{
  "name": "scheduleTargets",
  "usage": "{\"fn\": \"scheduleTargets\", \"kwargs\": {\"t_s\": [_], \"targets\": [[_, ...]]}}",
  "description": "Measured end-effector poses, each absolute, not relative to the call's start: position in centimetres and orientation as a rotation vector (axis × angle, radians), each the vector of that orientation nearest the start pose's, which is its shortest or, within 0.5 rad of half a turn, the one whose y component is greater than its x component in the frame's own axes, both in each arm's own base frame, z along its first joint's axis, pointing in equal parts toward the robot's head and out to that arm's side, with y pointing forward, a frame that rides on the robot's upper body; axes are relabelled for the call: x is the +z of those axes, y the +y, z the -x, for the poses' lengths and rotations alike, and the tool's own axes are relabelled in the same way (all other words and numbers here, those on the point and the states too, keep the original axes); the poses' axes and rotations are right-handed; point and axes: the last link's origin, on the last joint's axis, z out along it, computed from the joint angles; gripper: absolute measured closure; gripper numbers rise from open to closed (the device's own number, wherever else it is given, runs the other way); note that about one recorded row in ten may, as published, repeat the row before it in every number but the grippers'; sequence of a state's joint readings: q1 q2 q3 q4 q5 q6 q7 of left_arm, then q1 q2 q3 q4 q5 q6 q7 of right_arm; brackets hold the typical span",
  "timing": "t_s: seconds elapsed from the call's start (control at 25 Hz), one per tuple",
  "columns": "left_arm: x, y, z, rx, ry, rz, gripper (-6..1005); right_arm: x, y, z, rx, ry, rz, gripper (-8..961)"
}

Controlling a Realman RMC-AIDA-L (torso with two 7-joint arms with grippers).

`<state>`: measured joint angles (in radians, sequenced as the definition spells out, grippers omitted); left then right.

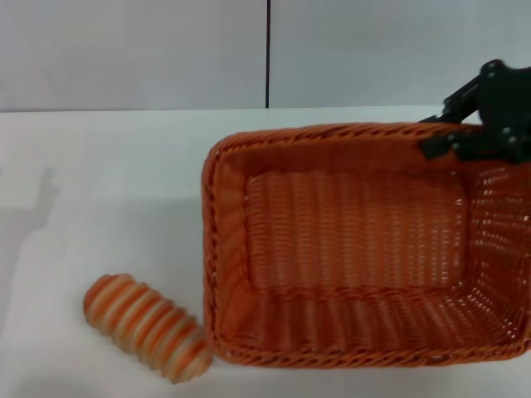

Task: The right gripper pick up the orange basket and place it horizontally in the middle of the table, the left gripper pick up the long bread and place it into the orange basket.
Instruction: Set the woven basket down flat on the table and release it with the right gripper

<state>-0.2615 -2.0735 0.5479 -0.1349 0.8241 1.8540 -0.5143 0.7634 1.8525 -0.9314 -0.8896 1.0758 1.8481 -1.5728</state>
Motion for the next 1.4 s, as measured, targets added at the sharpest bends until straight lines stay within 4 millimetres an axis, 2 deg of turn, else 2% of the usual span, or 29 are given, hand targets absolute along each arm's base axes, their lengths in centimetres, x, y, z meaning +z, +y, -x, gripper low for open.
{"fn": "scheduleTargets", "kwargs": {"t_s": [0.44,0.8,1.0,1.4], "targets": [[3.4,22.1,34.1,-1.202,-0.528,1.29,229,5.8,37.9,-17.2,0.222,0.036,3.132,791],[3.4,22.4,33.9,-1.206,-0.526,1.295,236,2.5,38.2,-16.5,0.171,0.034,3.148,793],[3.4,22.3,34.0,-1.201,-0.529,1.293,240,1.8,38.5,-16.9,0.16,0.061,3.125,794],[3.4,22.2,34.1,-1.203,-0.535,1.291,248,2.3,38.7,-17.3,0.166,0.079,3.1,796]]}}
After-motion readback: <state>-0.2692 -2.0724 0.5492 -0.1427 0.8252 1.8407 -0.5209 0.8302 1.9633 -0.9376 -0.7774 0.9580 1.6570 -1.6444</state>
